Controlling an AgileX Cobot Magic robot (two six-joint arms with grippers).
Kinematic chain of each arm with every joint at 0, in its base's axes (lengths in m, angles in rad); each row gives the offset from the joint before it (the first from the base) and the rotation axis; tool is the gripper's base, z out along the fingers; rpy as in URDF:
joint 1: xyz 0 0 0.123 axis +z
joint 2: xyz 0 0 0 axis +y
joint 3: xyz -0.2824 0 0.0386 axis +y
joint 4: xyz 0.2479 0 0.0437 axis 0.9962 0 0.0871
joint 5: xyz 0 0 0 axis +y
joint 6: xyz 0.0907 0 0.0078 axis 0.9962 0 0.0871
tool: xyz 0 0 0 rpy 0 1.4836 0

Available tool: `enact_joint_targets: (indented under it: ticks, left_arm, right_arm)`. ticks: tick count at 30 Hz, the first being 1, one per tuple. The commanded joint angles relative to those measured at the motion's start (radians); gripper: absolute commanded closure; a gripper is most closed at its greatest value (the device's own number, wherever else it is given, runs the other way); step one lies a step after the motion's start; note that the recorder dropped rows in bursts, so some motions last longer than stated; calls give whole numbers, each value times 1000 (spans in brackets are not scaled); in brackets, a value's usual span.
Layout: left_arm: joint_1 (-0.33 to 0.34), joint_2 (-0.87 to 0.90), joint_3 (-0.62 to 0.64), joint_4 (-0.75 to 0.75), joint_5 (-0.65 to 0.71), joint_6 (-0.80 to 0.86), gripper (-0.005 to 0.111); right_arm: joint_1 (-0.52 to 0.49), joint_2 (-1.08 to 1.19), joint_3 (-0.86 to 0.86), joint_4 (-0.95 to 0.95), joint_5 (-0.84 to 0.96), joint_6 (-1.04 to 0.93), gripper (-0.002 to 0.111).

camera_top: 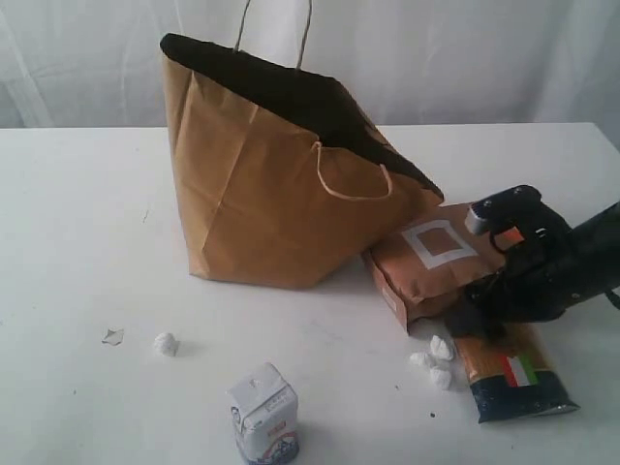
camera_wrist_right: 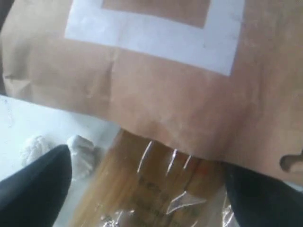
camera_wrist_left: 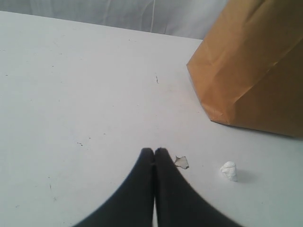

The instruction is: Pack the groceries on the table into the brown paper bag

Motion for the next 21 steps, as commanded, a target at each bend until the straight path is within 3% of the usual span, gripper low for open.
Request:
enact_joint_targets:
  ticks: [1, 10, 14, 21]
  left_arm:
    - [3, -1, 3, -9, 1, -4, 107]
    - [3, -1, 3, -8, -5, -4, 107]
    - [3, -1, 3, -8, -9, -4, 107]
    - [3, -1, 3, -8, -9, -4, 107]
  right_arm:
    - [47, -5, -11, -147, -55, 161, 26]
    - [104, -20, -125, -401, -46, 512, 27]
    - [104, -20, -144, -537, 59, 703, 27]
    - [157, -8, -146, -538, -5, 723, 27]
